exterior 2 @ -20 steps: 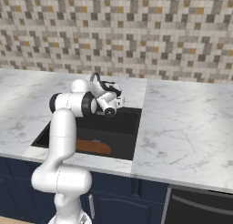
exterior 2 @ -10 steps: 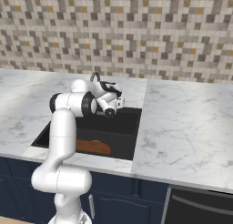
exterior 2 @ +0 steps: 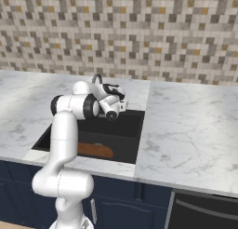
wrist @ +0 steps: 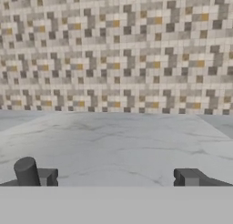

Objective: Turn on the sink faucet with hot water and rinse the cutting board for ten seconds, then turn off the faucet. Push the cutting board to reach the water if necessary.

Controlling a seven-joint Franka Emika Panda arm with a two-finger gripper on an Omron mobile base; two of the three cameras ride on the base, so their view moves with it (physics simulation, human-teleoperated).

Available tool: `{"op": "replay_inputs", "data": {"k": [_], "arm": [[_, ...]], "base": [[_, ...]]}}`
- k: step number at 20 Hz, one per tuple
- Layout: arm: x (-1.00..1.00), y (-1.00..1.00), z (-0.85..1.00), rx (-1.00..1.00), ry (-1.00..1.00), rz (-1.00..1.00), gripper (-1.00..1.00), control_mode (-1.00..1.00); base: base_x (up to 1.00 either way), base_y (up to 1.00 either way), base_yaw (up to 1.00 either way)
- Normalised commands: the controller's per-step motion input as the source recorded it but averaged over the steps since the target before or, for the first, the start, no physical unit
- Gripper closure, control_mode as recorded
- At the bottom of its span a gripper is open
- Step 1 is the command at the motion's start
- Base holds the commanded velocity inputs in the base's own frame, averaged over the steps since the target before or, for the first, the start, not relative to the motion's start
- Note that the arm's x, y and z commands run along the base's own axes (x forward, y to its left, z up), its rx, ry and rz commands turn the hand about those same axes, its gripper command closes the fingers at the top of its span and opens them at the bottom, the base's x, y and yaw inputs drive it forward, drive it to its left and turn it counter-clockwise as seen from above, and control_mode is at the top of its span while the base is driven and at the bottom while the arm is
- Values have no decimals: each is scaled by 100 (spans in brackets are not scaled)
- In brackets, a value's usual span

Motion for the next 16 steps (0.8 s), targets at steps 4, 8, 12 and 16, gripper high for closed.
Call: {"op": "replay_inputs", "data": {"k": [4, 8, 12, 16], "arm": [[-37, -85, -1, 0, 0, 0, -100, -100], [-44, -89, -7, 0, 0, 2, -100, -100], [-64, -88, -11, 0, 0, 4, -100, -100], [-64, -80, -11, 0, 0, 6, -100, -100]], "base": [[0, 0, 0], [0, 0, 0], [0, 0, 0], [0, 0, 0]]}}
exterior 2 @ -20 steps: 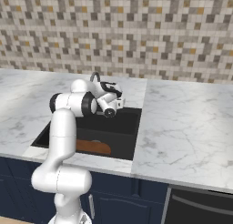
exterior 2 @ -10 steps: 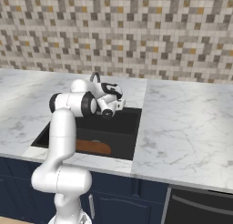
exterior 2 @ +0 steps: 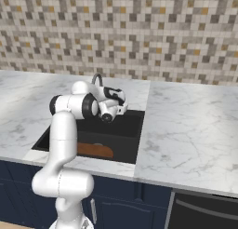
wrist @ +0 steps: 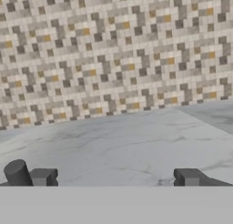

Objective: Turn on the sink faucet with hot water and rinse the cutting board for ten seconds, then turn off the faucet. Push the cutting board to reach the water if necessary.

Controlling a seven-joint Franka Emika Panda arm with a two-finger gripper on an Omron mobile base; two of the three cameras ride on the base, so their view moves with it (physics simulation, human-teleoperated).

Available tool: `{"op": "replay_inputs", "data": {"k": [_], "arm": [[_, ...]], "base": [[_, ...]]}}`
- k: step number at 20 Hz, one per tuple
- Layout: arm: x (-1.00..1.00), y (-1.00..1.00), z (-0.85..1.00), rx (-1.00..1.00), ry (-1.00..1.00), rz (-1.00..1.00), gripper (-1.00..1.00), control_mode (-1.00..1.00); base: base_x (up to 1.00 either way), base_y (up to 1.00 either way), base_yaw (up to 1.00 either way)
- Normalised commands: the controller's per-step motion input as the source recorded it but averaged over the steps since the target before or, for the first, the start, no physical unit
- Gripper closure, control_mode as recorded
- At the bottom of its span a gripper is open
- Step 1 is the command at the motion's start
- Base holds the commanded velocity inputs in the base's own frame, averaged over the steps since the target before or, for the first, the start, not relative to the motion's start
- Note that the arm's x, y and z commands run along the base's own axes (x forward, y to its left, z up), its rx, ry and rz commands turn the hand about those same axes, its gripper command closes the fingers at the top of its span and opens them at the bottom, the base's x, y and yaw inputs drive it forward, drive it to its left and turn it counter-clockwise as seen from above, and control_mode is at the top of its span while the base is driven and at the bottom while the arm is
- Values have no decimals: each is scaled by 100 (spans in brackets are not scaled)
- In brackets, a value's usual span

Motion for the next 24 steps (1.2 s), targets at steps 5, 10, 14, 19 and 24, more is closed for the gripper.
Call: {"op": "replay_inputs", "data": {"k": [5, 10, 14, 19, 24], "arm": [[-47, -78, -7, 0, 0, 3, -100, -100], [-38, -87, -6, 0, 0, 3, -100, -100], [-32, -82, -3, -2, 0, 3, -100, -100], [-36, -61, 0, -7, 0, 0, -100, -100], [-33, -69, 0, -7, 0, 0, -100, -100]], "base": [[0, 0, 0], [0, 0, 0], [0, 0, 0], [0, 0, 0], [0, 0, 0]]}}
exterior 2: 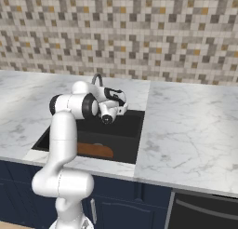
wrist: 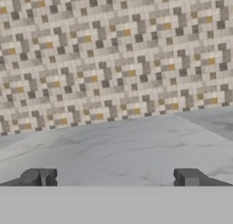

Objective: Turn on the sink faucet with hot water and rinse the cutting board for ten seconds, then turn off the faucet. Push the cutting board to reach the water if necessary.

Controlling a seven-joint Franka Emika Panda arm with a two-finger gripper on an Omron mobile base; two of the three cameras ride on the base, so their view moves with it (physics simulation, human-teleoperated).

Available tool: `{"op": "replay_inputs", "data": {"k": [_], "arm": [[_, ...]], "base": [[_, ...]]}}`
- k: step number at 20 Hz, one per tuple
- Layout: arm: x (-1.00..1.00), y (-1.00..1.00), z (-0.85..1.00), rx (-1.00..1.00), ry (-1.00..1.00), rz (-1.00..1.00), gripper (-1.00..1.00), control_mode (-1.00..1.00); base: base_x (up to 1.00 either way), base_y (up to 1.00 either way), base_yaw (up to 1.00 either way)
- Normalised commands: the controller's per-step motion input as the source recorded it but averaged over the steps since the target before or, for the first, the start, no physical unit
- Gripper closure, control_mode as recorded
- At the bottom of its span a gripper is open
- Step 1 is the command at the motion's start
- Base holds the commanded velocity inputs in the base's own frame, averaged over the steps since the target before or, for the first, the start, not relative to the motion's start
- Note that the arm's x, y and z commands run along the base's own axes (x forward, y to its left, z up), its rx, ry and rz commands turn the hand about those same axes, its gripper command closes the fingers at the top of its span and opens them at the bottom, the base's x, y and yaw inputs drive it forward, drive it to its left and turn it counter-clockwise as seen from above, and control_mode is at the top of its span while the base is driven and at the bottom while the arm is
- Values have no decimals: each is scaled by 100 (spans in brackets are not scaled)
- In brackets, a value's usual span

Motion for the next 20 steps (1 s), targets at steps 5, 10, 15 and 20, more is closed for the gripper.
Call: {"op": "replay_inputs", "data": {"k": [5, 10, 15, 20], "arm": [[-29, -79, 0, -5, 0, 0, -100, -100], [-23, -95, 0, -2, 2, 0, -100, -100], [-24, -100, 0, -1, 2, 0, -100, -100], [-29, -100, 0, -1, 0, 0, -100, -100]], "base": [[0, 0, 0], [0, 0, 0], [0, 0, 0], [0, 0, 0]]}}
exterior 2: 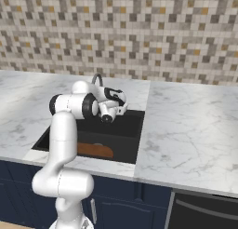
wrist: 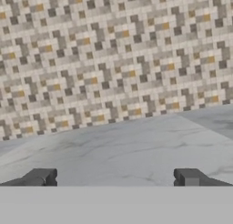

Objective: Turn on the sink faucet with hot water and rinse the cutting board for ten seconds, then turn off the faucet. Push the cutting board to reach the water if necessary.

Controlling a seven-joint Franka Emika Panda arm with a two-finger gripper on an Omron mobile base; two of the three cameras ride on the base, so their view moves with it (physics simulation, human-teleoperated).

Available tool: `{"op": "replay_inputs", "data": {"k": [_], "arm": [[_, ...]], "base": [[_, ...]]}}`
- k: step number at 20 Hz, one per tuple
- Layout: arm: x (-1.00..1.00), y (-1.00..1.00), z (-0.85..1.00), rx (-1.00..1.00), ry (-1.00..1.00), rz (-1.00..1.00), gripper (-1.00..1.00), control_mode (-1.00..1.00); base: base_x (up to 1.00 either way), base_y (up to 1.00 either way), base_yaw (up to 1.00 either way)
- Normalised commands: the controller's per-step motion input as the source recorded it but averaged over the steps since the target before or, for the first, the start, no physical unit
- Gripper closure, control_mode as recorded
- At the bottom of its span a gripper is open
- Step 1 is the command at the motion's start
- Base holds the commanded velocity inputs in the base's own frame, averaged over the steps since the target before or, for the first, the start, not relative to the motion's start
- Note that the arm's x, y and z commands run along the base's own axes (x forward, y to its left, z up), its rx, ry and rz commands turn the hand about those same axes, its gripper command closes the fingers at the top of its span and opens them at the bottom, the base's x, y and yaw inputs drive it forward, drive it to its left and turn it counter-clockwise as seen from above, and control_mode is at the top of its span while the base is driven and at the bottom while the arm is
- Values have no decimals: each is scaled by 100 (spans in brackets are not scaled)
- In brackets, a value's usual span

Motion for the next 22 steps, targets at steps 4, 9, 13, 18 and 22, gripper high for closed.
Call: {"op": "replay_inputs", "data": {"k": [4, 9, 13, 18, 22], "arm": [[-18, -100, 0, -8, 0, 0, -100, -100], [-18, -100, 0, -13, 0, 0, -100, -100], [-13, -100, 0, -13, 0, 0, -100, -100], [-5, -100, 0, -12, 0, -3, -100, -100], [-10, -100, 0, -8, 0, -5, -100, -100]], "base": [[0, 0, 0], [0, 0, 0], [0, 0, 0], [0, 0, 0], [0, 0, 0]]}}
